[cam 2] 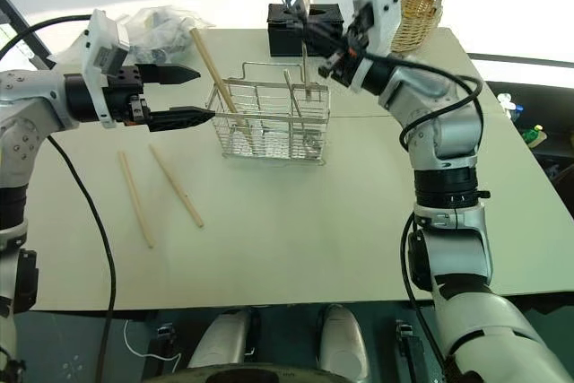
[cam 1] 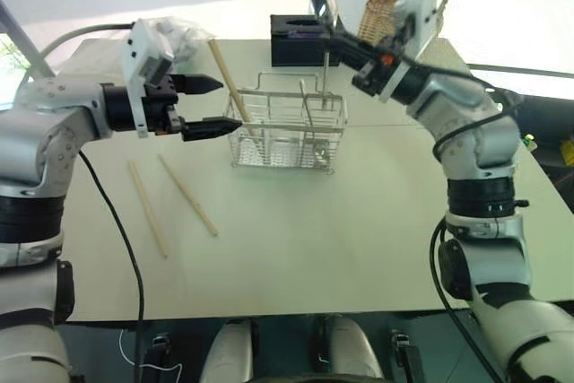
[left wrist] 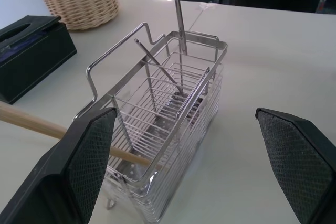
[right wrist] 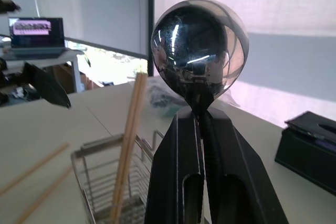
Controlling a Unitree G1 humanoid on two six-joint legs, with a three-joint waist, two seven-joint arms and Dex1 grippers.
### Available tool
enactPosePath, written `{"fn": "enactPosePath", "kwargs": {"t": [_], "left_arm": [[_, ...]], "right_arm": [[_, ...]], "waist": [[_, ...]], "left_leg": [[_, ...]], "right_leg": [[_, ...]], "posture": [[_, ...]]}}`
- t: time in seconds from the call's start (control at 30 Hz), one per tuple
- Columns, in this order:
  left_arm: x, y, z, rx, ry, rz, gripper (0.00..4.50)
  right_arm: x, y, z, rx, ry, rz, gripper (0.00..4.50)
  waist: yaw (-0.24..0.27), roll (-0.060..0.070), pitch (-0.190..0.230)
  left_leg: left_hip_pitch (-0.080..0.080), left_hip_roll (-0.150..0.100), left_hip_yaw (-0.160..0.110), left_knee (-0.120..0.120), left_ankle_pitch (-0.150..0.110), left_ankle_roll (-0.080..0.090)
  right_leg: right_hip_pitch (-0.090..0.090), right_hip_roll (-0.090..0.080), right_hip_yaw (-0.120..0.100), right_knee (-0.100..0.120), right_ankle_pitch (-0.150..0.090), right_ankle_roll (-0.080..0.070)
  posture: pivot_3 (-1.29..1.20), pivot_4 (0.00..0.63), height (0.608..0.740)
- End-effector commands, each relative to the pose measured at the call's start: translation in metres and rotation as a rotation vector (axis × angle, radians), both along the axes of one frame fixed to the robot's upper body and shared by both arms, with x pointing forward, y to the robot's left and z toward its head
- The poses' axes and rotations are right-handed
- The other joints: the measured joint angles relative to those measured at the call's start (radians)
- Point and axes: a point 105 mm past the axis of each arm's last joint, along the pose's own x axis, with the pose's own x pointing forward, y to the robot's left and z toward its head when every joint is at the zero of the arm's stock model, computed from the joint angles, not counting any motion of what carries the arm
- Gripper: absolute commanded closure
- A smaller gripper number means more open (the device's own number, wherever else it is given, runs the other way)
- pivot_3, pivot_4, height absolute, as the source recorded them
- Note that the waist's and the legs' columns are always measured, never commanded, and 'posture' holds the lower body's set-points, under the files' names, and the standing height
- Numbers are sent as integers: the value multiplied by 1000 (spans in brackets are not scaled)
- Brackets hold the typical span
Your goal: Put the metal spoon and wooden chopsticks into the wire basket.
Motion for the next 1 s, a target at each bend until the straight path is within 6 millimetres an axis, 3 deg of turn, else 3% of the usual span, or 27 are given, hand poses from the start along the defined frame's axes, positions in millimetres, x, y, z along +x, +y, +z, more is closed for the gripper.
{"fn": "enactPosePath", "kwargs": {"t": [0.03, 0.1, 0.27, 0.3, 0.4, 0.53, 0.67, 0.73, 0.83, 0.93, 1.0], "left_arm": [[-7, 2, 21, -11, -84, 7, 0], [-7, 3, 21, -11, -86, 11, 0], [-6, 5, 21, -17, -91, 24, 0], [-5, 5, 22, -18, -93, 28, 0], [-3, 7, 25, -34, -105, 52, 0], [-2, 17, 39, -119, -119, 117, 0], [-2, 36, 55, -246, -126, 243, 0], [-1, 48, 59, -304, -119, 326, 0], [1, 63, 56, -355, -85, 454, 0], [16, 93, 23, -355, 132, 752, 0], [22, 113, 1, -325, 246, 966, 0]], "right_arm": [[-3, 6, -1, -21, -15, -4, 3816], [-3, 7, -4, -13, 5, -2, 3022], [-3, 5, 0, -42, -36, -35, 367], [-3, 3, 3, -40, -42, -39, 93], [-7, -4, 22, -38, -86, -40, 93], [-22, -18, 71, -24, -200, 16, 93], [-64, -19, 111, -55, -290, 216, 93], [-84, -13, 109, -122, -275, 321, 93], [-104, -6, 86, -251, -238, 424, 93], [-118, -2, 54, -358, -191, 488, 93], [-117, -3, 39, -369, -143, 474, 93]], "waist": [[-2, 0, 0], [-2, 1, 0], [2, 0, 0], [3, 0, 0], [2, 0, 0], [1, 1, 1], [2, 1, 1], [1, 1, 1], [2, -1, 0], [3, -2, -1], [5, -3, -1]], "left_leg": [[0, 0, 0, 0, 0, 0], [0, 0, 0, 0, 0, 0], [0, 1, 0, 1, 0, 0], [0, 1, 0, 1, 0, 0], [0, 1, 0, 1, 0, 0], [0, 1, 0, 0, 0, 0], [0, 1, 0, -1, 0, 0], [0, 2, -1, -1, 0, 1], [1, 2, -1, 0, 0, 1], [3, 2, -1, 0, -1, 1], [3, 2, -1, 1, 0, 1]], "right_leg": [[0, 0, 0, 0, 0, 0], [0, 0, 0, 0, 0, 0], [0, 1, 0, 0, 0, 0], [0, 1, 0, 0, 0, 0], [0, 1, 1, 0, 0, 0], [0, 1, 1, 0, 0, 0], [0, 1, 1, -1, 0, 0], [1, 2, 0, -3, 0, 0], [2, 2, 0, -4, 0, 0], [4, 2, 0, -4, 0, 0], [4, 2, 1, -4, 0, 1]], "posture": [[0, 150, 706], [0, 150, 706], [0, 150, 706], [0, 150, 706], [0, 150, 706], [0, 150, 706], [0, 150, 706], [0, 150, 706], [0, 150, 706], [0, 150, 706], [0, 150, 706]]}}
